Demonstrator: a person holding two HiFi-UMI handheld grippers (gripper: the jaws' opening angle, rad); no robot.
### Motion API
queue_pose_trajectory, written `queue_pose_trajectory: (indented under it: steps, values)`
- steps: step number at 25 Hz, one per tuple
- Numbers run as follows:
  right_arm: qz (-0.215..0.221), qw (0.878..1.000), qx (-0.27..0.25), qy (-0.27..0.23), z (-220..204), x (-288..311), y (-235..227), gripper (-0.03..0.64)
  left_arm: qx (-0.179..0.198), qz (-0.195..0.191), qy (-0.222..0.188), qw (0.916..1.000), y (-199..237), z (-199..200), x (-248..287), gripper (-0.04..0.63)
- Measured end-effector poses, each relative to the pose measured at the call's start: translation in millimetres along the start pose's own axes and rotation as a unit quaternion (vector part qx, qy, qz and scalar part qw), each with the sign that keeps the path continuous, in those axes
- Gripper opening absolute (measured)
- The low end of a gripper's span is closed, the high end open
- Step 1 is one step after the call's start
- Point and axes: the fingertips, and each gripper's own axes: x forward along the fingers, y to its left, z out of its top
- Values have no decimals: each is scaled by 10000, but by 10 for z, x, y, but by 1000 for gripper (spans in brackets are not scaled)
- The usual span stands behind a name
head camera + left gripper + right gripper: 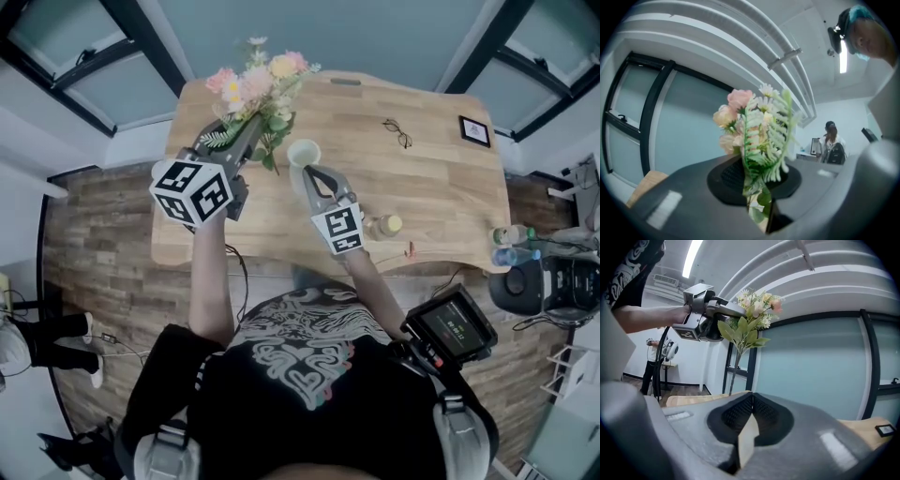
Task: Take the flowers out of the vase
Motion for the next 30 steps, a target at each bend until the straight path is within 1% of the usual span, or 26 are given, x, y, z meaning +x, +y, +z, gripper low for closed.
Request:
queue_pose_trajectory:
  steps: [6,18,24,30]
  values:
    - [20,9999,-100,3,19,86,103,0,-167,111,125,9997,185,-143,-73,58]
    - [-132,9999,-62,19,-60,155,17,0,-598,234,448,9969,480,-612,18,58]
    - [-237,9997,-32,90,-141,134,-15,0,-869,324,683,9933,656,-940,23,58]
    - [-269,9995,31,159,-254,130,-47,0,-1162,464,1027,9868,835,-1380,71,58]
